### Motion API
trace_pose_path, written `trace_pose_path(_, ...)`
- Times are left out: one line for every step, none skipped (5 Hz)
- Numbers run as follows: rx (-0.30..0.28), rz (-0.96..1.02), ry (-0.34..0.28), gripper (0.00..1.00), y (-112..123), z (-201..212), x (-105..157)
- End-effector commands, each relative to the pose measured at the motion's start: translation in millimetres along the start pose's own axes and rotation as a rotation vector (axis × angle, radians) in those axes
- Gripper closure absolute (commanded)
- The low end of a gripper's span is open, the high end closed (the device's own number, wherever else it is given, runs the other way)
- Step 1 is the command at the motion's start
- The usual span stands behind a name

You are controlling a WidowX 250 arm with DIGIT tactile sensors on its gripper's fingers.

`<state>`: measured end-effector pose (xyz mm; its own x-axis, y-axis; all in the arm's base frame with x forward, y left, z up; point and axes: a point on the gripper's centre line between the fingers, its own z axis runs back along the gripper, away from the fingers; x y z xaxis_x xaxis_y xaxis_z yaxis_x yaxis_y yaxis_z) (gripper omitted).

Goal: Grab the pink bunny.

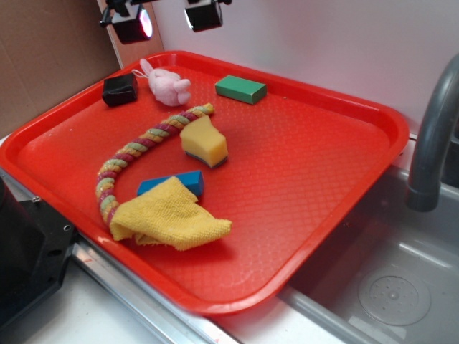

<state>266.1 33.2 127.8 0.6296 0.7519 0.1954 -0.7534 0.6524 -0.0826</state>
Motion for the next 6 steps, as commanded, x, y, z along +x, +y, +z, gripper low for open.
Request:
trace_pose_path(0.058, 0.158, -0.008, 0.00, 28.1, -29.2, 50.4)
trace_pose_path(0.079, 0.155, 0.007, 0.00, 26.6, -54.7, 60.4)
trace_pose_path(0.124, 0.159, 0.032, 0.00, 33.1, -75.9, 60.4)
trace_pose_path(0.172, 0.130, 0.083, 0.00, 34.3, -101.3, 52.2)
trace_pose_path(0.190, 0.101, 0.139, 0.57, 68.1, -108.6, 22.1)
trace_pose_path(0.124, 0.006, 0.090, 1.00, 88.7, -89.5, 7.4)
